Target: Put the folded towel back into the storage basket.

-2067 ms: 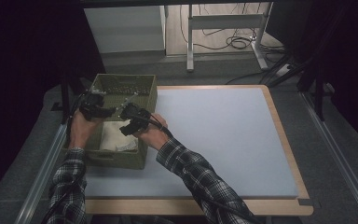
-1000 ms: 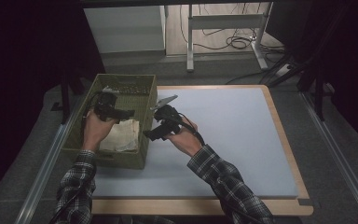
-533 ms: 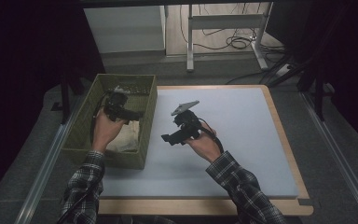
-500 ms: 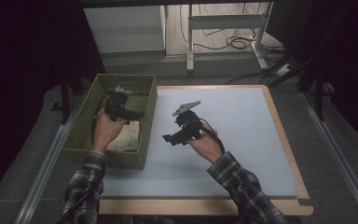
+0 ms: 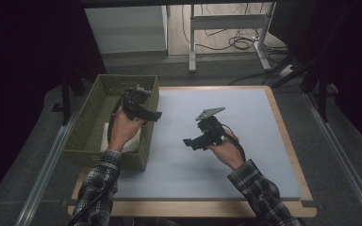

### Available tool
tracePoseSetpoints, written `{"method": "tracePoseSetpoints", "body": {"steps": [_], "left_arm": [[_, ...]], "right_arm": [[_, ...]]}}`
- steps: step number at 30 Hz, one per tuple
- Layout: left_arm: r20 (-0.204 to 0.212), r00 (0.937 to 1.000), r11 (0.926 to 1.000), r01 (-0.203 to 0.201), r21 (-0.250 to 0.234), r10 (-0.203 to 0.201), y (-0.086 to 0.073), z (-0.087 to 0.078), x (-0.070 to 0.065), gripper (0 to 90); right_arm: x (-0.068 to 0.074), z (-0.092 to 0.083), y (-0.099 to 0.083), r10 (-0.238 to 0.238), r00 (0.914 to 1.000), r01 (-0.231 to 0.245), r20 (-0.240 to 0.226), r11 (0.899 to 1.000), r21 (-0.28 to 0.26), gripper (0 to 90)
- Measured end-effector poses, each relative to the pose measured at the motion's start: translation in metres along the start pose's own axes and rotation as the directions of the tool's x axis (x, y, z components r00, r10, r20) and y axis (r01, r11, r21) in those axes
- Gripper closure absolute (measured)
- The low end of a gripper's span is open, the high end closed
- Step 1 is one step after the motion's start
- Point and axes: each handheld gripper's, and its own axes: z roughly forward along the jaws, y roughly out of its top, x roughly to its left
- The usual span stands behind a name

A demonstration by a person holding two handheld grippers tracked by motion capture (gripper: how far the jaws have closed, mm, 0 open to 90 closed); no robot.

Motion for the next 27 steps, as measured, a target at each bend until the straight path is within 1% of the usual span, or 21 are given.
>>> {"method": "tracePoseSetpoints", "body": {"steps": [4, 7, 13, 21, 22, 27], "left_arm": [[0.002, 0.9999, 0.9999, -0.011, 0.003, 0.011, 0.007, 0.005, -0.013, 2.3], [0.005, 0.9999, 0.9999, -0.012, -0.003, 0.012, 0.011, 0.007, -0.023, 2.2], [0.006, 0.9991, 0.9991, -0.042, -0.012, 0.042, 0.019, 0.014, -0.047, 1.6], [0.045, 0.9967, 0.9975, -0.066, -0.025, 0.068, 0.024, 0.026, -0.077, 1.0], [0.056, 0.9961, 0.9974, -0.066, -0.030, 0.068, 0.024, 0.029, -0.082, 0.8], [0.069, 0.9933, 0.9954, -0.090, -0.031, 0.092, 0.022, 0.039, -0.099, 0.5]], "right_arm": [[-0.008, -0.010, -0.011, 0.012, 0.9999, -0.011, 0.006, 1.000, -0.002, 6.5], [-0.013, -0.017, -0.018, 0.016, 0.9997, -0.016, 0.016, 1.000, -0.003, 6.5], [-0.025, -0.031, -0.034, 0.028, 0.9990, -0.028, 0.036, 1.000, -0.002, 6.5], [-0.040, -0.050, -0.054, 0.054, 0.9967, -0.053, 0.061, 0.999, -0.012, 6.5], [-0.042, -0.053, -0.057, 0.058, 0.9961, -0.058, 0.065, 0.998, -0.011, 6.5], [-0.049, -0.063, -0.071, 0.072, 0.9938, -0.072, 0.085, 0.997, -0.009, 5.9]]}}
